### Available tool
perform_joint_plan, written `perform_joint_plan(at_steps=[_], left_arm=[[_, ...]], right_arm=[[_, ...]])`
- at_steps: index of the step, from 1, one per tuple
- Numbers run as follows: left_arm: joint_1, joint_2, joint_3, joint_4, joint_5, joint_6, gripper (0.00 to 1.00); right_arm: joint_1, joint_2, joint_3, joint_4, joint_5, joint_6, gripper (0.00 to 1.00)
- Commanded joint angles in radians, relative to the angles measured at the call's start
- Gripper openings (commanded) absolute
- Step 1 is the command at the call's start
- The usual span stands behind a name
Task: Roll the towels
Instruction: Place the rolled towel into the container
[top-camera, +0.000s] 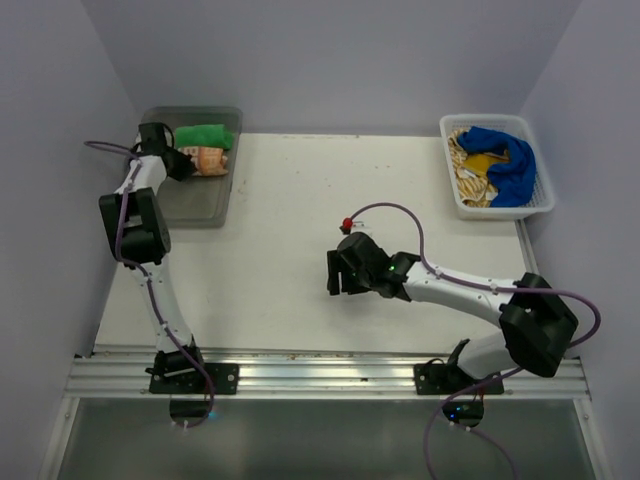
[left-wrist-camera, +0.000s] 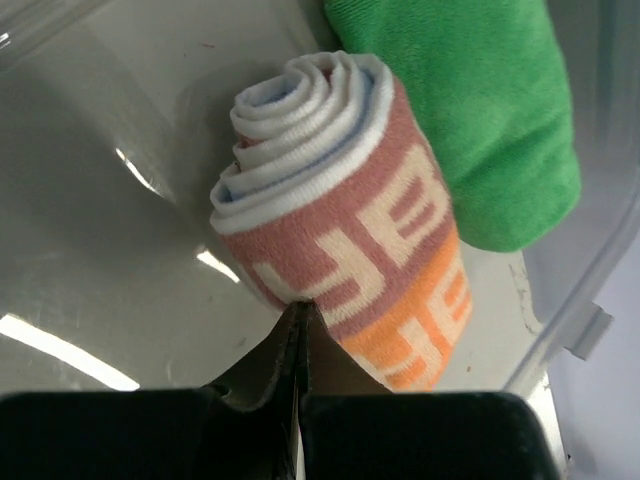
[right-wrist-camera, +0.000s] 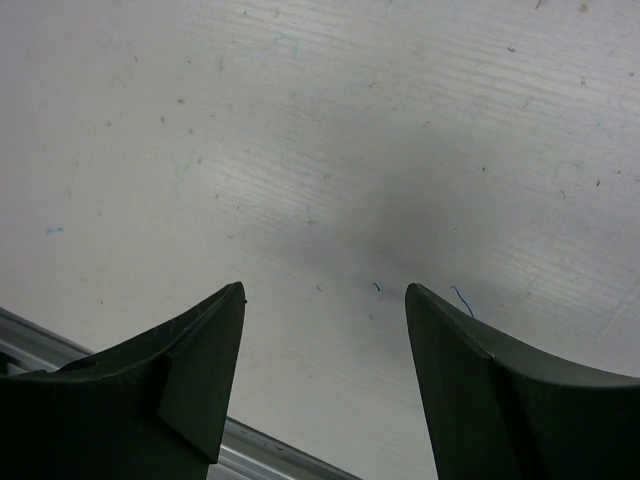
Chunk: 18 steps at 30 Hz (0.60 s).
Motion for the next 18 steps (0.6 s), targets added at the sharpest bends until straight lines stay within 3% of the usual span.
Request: perform_joint_plan(at_steps=[1, 10, 16, 18], left_arm=[[0.006, 0.091, 0.086, -0.033, 0.028, 0.026, 0.0], [-0.003, 0.196, 0.224, -0.028, 0.023, 0.026, 0.0], [-0.009, 0.125, 0.188, -0.019, 0.036, 0.051, 0.0], [-0.01, 0.076, 0.145, -0.02, 0.042, 0.063, 0.06]], right_arm=[[0.005, 0.007, 0.051, 0.02, 0.007, -0.014, 0.69], [0.005, 0.044, 0.077, 0.009, 0.002, -0.015, 0.69], [0.005, 0.041, 0.108, -0.006, 0.027, -0.026, 0.69], [0.005, 0.033, 0.113, -0.009, 0.031, -0.026, 0.69]])
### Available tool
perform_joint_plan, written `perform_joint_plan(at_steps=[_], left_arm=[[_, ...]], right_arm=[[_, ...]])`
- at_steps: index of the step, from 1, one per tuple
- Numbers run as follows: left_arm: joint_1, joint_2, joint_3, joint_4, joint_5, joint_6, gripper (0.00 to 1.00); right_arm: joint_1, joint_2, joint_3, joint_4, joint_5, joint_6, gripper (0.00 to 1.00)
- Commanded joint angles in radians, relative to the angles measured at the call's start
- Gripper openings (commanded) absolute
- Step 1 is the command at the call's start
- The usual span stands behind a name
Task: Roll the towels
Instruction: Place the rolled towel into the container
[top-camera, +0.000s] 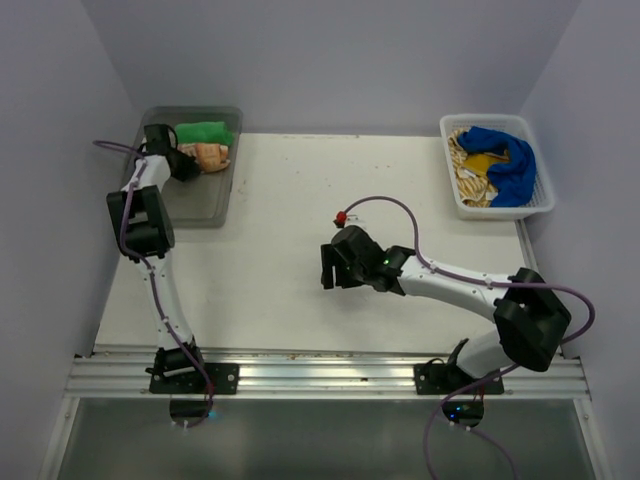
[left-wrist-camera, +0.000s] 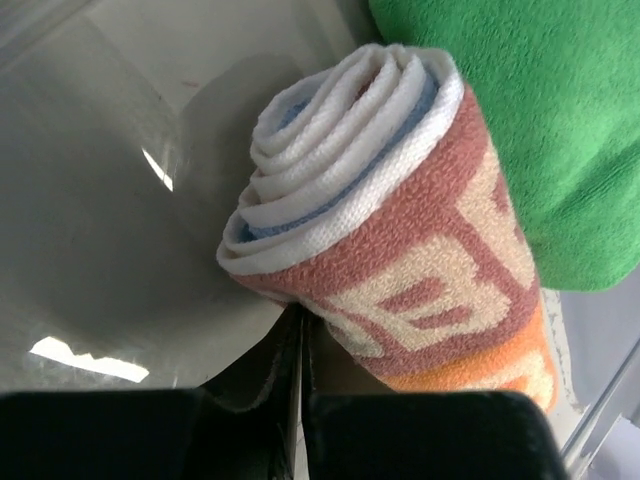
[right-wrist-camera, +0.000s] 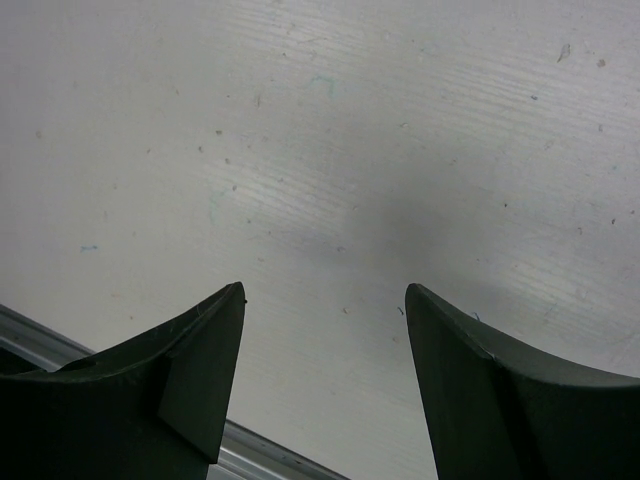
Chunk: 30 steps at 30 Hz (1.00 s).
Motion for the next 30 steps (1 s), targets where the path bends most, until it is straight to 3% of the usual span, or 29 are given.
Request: perform_joint_plan(at_steps=[1, 2, 7, 10, 11, 15, 19, 30], left_arm=[[-0.005, -0.124, -0.046, 0.002, 0.016, 0.047, 0.12], [-0.007, -0.143, -0.087, 0.001, 0.006, 0.061, 0.23], [-0.009, -0.304, -0.221, -0.004, -0.054, 0.099, 0.52], [-0.007, -0.413, -0.304, -0.018, -0.108, 0.143, 0.8], [-0.009, -0.44, -0.315, -0.022, -0.108, 0.154, 0.82], [-0.01, -0.58, -0.364, -0.061, -0.166, 0.209, 0.85], [-0.03, -0.81, -0.505, -0.07, -0.189, 0.298, 0.86], [-0.126, -1.373, -0.833, -0.067, -0.158, 0.51, 0.86]], right_arm=[[0.003, -0.016, 0.05, -0.003, 0.03, -0.016, 0.69], [0.003, -0.021, 0.053, -0.008, 0.036, -0.016, 0.69], [0.003, -0.079, 0.085, -0.069, 0.096, -0.02, 0.71], [0.003, -0.13, 0.113, -0.124, 0.165, -0.03, 0.8], [0.003, -0.143, 0.12, -0.146, 0.182, -0.034, 0.99], [0.003, -0.197, 0.185, -0.311, 0.33, -0.02, 0.99], [0.004, -0.271, 0.228, -0.432, 0.514, 0.023, 0.99], [0.003, -0.491, 0.242, -0.627, 0.66, 0.084, 0.99]])
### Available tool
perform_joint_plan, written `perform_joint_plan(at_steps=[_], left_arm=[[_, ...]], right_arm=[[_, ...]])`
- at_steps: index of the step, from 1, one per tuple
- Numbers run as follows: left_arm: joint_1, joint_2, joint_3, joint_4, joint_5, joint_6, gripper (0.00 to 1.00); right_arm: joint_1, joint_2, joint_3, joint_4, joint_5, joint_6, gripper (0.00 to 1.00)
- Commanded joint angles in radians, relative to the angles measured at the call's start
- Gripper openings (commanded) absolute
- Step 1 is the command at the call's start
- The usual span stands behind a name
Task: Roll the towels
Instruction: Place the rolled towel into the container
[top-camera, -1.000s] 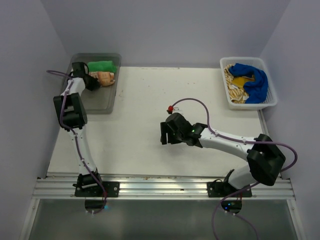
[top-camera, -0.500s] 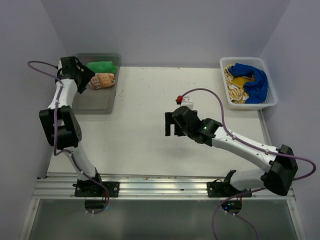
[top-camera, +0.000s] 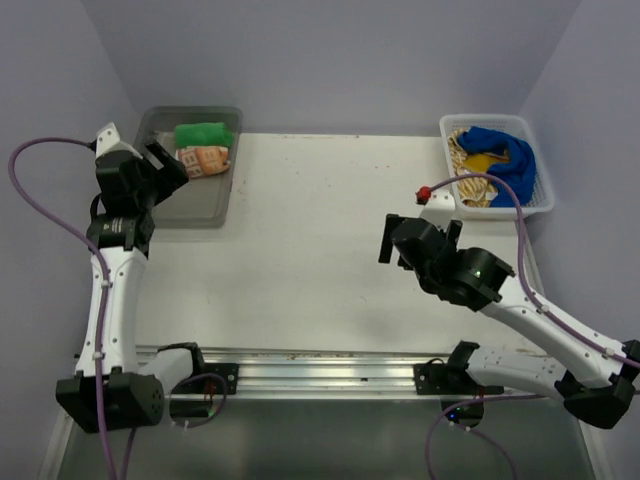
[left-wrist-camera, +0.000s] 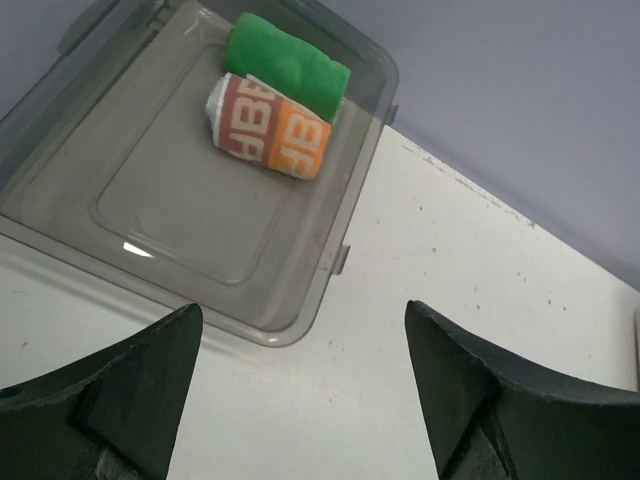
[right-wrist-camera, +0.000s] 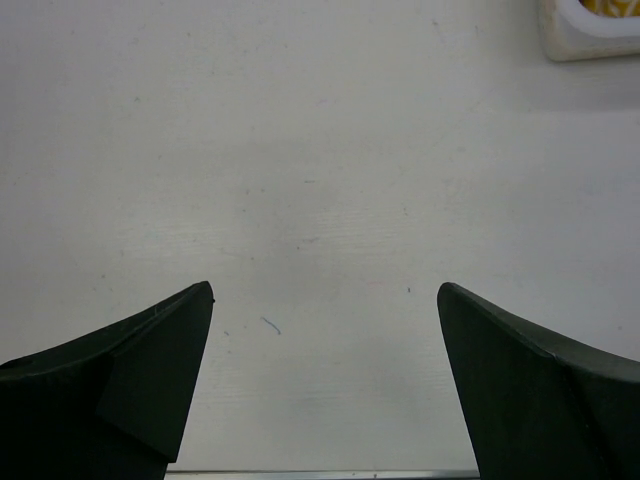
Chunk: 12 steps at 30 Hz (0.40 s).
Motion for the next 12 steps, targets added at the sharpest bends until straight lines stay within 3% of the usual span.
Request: perform_joint_plan(at_steps=[1, 6, 12], left_arm=[[-0.056, -0.123, -0.092, -0.023, 0.005, 0.104, 0.86], [-0.112, -0.249, -0.149, -0.071, 0.052, 0.136, 0.86], [-0.136, -0.293, -0.2, -0.111, 0.098, 0.185, 0.87]], right_arm=[[0.002, -0.071, 0.029, -0.102, 0.11, 0.055, 0.99], [0.002, -0.109, 0.028, -0.159, 0.144, 0.081, 0.99], [0.002, -0.104, 0.02, -0.186, 0.157, 0.117, 0.99]])
